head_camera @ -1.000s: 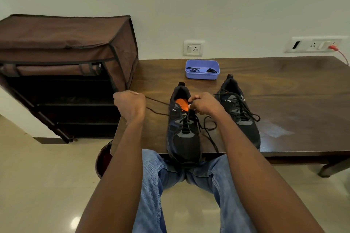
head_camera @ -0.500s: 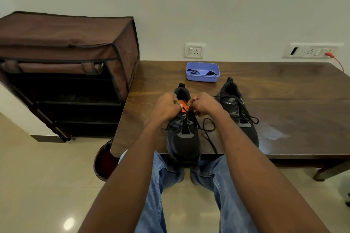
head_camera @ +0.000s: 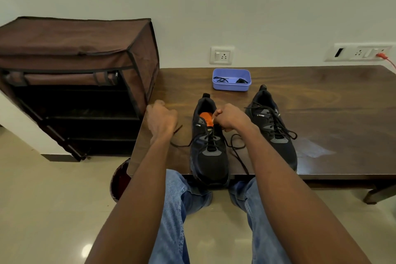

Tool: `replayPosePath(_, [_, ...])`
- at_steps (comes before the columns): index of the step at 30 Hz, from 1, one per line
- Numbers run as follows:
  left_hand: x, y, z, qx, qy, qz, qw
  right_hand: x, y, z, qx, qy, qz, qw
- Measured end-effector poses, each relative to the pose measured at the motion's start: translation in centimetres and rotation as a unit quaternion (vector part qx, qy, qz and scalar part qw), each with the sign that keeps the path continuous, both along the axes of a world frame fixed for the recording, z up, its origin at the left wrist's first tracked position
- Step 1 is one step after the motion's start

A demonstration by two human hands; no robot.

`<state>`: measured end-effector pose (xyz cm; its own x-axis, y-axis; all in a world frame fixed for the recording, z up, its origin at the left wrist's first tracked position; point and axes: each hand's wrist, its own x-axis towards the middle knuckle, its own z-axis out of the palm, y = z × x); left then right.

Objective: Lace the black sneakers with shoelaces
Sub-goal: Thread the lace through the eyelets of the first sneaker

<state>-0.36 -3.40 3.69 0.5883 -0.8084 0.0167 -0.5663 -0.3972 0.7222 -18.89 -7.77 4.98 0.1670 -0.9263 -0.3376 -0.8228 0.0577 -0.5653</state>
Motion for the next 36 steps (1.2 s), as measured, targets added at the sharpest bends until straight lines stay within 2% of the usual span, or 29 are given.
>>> replayPosePath(3, [-1.7, -0.5, -0.1, 0.042, 0.078, -0.106, 0.99, -0.1, -0.1, -0.2, 0.008, 0.006, 0.003, 1.0])
replayPosePath(6, [-3.3, -0.7, -0.5, 0.103, 0.074, -0.174, 0.977, -0.2, -0.3, -0.7, 0.032, 0.004, -0.018, 0.999])
replayPosePath(13, [-4.5, -0.9, -0.2, 0.113, -0.009, -0.172, 0.979, -0.2, -0.7, -1.1, 0.027, -0.019, -0.013, 0.999])
replayPosePath(17, [-4.1, -1.1, 0.1, 0.111, 0.044, -0.182, 0.976, -1.0, -0.7, -0.9, 0.048, -0.061, -0.021, 0.997])
replayPosePath(21, [-3.2, -1.5, -0.3, 0.092, 0.129, -0.161, 0.974, -2.5, -0.4, -0.5, 0.114, -0.186, -0.064, 0.974])
replayPosePath(25, [-3.5, -1.2, -0.7, 0.077, 0.112, -0.186, 0.973, -3.3, -0.2, -0.9, 0.119, -0.22, -0.066, 0.966])
replayPosePath(28, [-4.2, -1.0, -0.5, 0.062, 0.048, -0.274, 0.959, -3.4, 0.0, -1.1, 0.115, -0.216, -0.049, 0.968])
replayPosePath(30, [-4.9, -1.0, -0.6, 0.114, 0.002, -0.348, 0.931, -3.2, 0.2, -1.3, 0.1, -0.216, -0.053, 0.97])
replayPosePath(32, [-5.4, -0.8, -0.8, 0.169, -0.023, -0.377, 0.91, -3.0, 0.5, -1.3, 0.083, -0.214, -0.046, 0.972])
replayPosePath(36, [-5.3, -0.6, -1.0, 0.179, 0.011, -0.382, 0.906, -2.7, 0.5, -1.8, 0.051, -0.176, -0.018, 0.983])
